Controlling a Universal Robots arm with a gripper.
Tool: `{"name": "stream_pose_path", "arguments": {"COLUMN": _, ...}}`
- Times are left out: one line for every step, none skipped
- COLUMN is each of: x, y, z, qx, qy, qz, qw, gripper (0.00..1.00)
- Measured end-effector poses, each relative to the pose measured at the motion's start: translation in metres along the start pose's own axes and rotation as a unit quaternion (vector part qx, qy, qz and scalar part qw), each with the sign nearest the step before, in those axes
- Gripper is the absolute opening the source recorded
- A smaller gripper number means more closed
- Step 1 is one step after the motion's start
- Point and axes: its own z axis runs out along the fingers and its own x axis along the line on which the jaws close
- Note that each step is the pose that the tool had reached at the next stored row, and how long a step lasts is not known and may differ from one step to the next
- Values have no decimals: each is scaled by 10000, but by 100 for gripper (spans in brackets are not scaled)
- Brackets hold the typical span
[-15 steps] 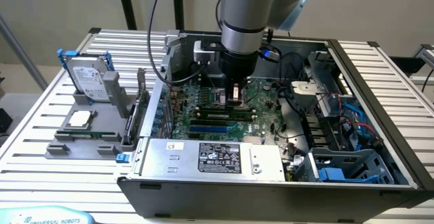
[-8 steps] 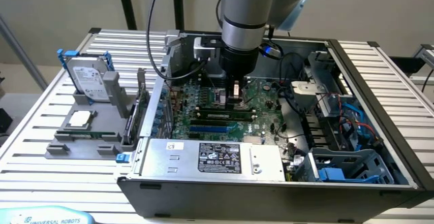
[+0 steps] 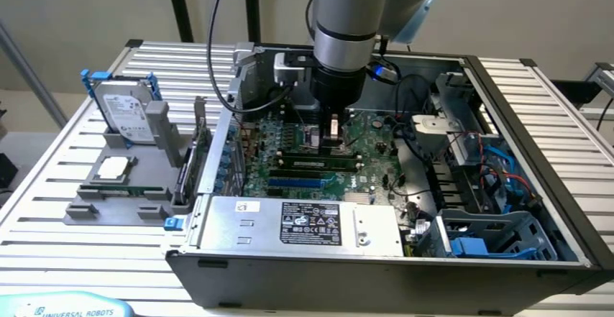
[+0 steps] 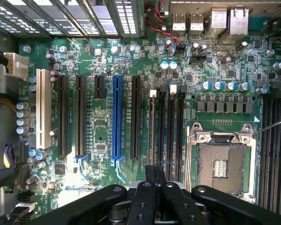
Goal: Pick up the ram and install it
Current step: 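Press down the ram until it locks into place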
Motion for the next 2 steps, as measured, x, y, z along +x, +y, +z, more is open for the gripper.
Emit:
{"name": "stream_pose_path", "arguments": {"x": 0, "y": 0, "z": 0, "qx": 0, "qy": 0, "qz": 0, "qw": 10000, "gripper": 11}}
{"name": "stream_pose_path", "arguments": {"x": 0, "y": 0, "z": 0, "qx": 0, "qy": 0, "qz": 0, "qw": 10000, "gripper": 11}}
